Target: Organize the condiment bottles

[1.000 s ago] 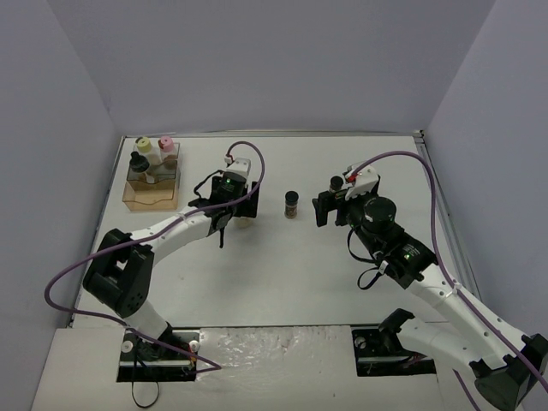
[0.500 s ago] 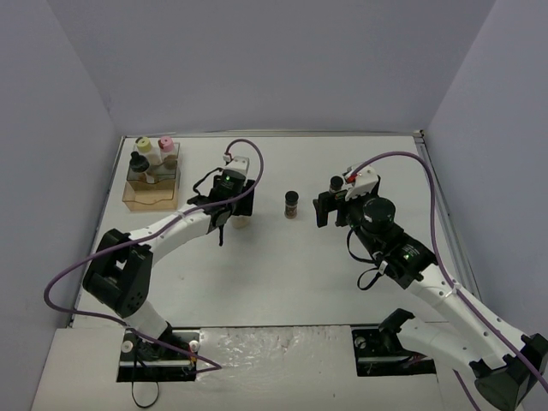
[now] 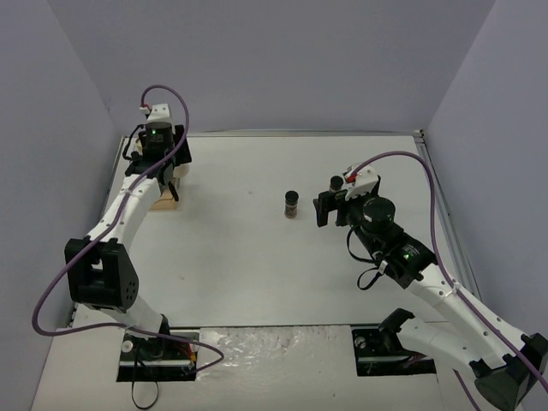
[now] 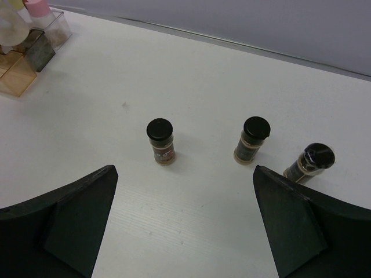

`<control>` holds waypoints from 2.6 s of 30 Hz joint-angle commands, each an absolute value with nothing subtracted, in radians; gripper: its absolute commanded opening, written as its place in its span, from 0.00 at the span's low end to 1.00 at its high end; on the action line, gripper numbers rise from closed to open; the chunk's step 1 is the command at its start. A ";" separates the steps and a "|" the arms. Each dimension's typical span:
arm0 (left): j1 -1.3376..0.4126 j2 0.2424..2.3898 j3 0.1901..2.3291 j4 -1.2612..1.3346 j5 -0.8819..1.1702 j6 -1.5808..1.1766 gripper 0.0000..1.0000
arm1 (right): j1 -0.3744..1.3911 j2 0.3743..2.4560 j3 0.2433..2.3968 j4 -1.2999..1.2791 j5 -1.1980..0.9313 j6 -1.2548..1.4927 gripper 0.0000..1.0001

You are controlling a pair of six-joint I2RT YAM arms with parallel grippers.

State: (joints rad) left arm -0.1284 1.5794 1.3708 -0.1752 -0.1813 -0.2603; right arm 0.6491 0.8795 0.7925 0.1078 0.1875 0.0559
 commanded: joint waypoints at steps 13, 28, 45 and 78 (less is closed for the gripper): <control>0.068 1.765 1.588 -0.038 -0.102 -0.245 0.00 | 0.653 0.904 0.798 0.172 0.220 0.057 1.00; 0.080 1.847 1.575 0.024 -0.043 -0.258 0.00 | 0.652 0.932 0.801 0.172 0.223 0.052 1.00; 0.072 1.916 1.554 0.005 -0.048 -0.234 0.32 | 0.652 0.934 0.798 0.176 0.224 0.052 1.00; -0.544 1.684 1.293 0.154 0.181 -0.163 0.97 | 0.650 0.844 0.827 0.111 0.195 0.090 1.00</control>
State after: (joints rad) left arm -0.4867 1.6630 1.2845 0.0106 0.1210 -0.2150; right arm 0.6491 0.8830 0.7925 0.0827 0.1948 0.0755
